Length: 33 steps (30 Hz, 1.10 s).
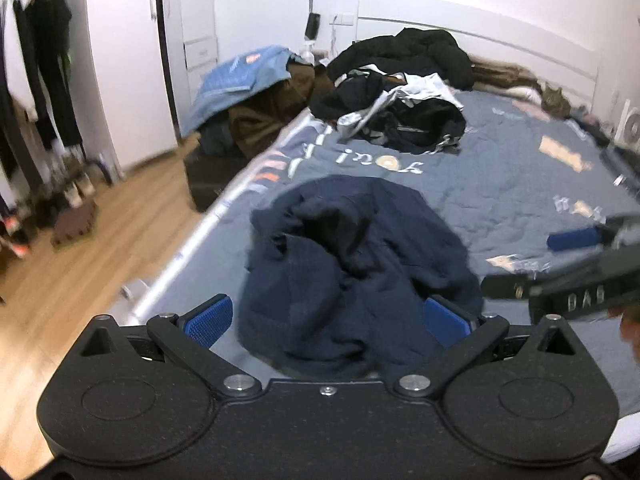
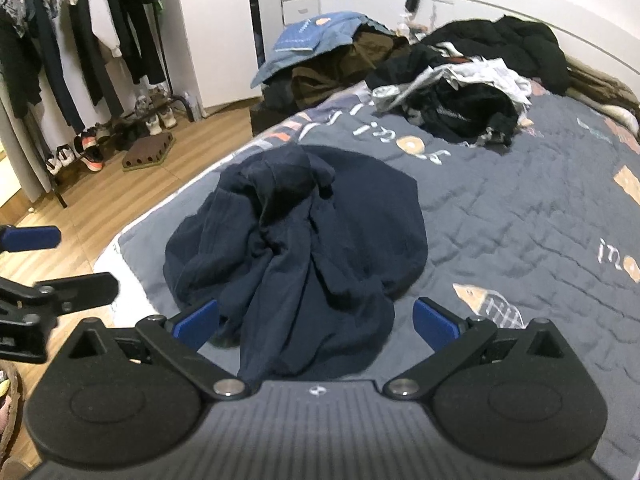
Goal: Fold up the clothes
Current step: 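Lower the right gripper onto the navy T-shirt and close on its fabric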
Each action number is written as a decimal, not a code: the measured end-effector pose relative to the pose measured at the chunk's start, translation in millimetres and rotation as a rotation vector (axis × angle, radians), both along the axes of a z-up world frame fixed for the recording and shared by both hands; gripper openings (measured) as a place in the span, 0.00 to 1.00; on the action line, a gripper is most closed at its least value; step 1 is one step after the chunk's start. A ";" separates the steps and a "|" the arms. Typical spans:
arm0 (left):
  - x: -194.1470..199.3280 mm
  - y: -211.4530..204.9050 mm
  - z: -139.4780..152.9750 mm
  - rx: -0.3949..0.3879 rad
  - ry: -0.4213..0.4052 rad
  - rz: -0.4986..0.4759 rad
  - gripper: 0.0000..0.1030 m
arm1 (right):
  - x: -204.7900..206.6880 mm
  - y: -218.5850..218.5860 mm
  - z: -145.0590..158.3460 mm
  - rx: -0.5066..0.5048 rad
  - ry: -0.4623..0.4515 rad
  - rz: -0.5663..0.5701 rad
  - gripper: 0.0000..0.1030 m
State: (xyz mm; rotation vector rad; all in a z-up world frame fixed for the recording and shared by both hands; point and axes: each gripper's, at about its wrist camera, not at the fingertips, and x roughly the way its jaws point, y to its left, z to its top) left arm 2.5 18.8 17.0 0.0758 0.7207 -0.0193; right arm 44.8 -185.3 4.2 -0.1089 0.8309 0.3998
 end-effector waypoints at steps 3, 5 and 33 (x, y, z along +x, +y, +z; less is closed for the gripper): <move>6.0 3.3 -4.5 0.064 -0.001 0.001 1.00 | 18.4 4.3 -4.9 0.022 -0.013 0.016 1.00; 9.4 9.4 -7.0 0.069 -0.003 0.008 1.00 | 31.7 8.7 -8.6 0.044 -0.028 0.039 1.00; 27.7 78.7 -42.6 -0.126 0.104 0.086 0.94 | 147.3 108.0 -81.0 -0.059 -0.146 0.240 0.88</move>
